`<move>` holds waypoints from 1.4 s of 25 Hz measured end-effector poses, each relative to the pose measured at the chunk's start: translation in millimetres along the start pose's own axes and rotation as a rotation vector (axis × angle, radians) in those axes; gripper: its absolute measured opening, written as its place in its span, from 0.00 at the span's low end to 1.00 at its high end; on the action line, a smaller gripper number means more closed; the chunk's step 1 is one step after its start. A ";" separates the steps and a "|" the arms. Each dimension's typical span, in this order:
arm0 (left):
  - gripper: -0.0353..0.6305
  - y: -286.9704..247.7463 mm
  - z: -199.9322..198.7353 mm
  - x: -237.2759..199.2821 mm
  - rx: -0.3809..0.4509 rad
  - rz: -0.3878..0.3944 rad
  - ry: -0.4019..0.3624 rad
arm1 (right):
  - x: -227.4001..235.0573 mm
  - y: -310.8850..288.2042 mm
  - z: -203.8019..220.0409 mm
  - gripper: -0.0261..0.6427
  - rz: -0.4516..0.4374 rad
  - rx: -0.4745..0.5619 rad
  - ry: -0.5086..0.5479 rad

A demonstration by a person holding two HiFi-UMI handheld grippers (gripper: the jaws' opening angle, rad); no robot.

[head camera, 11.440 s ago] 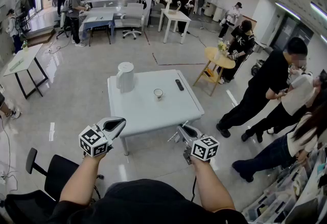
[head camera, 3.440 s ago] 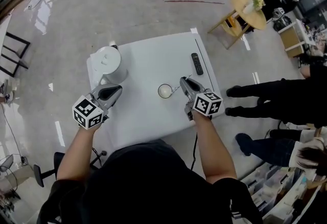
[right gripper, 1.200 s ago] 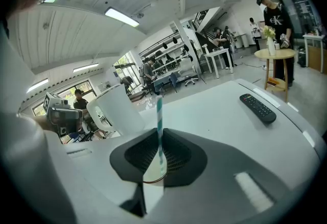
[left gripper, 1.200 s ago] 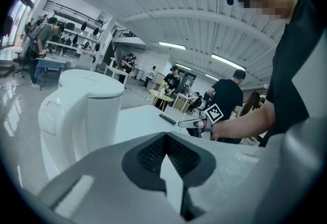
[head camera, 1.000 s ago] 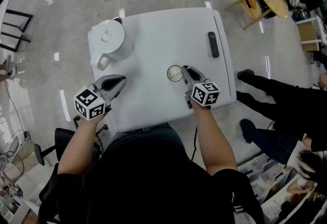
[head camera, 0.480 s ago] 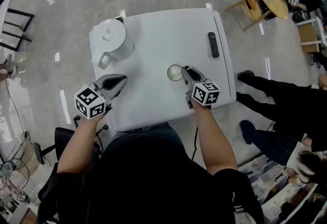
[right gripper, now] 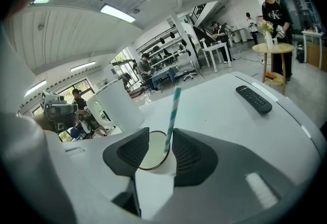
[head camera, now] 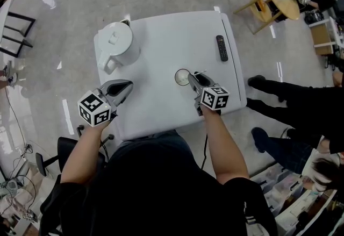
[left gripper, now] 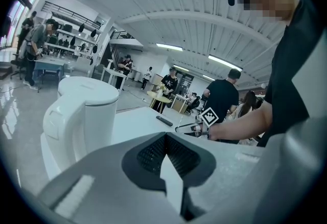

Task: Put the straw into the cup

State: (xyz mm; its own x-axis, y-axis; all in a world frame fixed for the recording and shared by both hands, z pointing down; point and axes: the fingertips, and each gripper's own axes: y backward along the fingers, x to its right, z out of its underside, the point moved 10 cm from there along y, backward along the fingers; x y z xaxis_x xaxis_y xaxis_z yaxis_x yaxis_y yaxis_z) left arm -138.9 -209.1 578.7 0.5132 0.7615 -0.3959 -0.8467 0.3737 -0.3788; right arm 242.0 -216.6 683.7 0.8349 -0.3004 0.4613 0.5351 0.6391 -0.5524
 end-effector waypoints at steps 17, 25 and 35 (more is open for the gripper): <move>0.05 10.0 -11.8 10.7 0.011 0.036 -0.047 | -11.4 26.8 7.0 0.31 0.038 0.021 -0.018; 0.05 19.3 -22.3 23.4 0.025 0.056 -0.083 | -24.9 55.3 0.9 0.31 0.065 0.071 0.008; 0.05 35.8 -37.3 37.7 0.062 0.074 -0.139 | -46.7 95.8 -3.2 0.31 0.101 0.146 0.035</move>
State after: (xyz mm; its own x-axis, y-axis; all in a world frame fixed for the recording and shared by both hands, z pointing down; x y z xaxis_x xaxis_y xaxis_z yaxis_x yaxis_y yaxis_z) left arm -144.5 -186.7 519.0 0.4288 0.8523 -0.2996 -0.8906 0.3430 -0.2988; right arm 254.8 -143.6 607.1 0.8887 -0.2527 0.3826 0.4264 0.7622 -0.4870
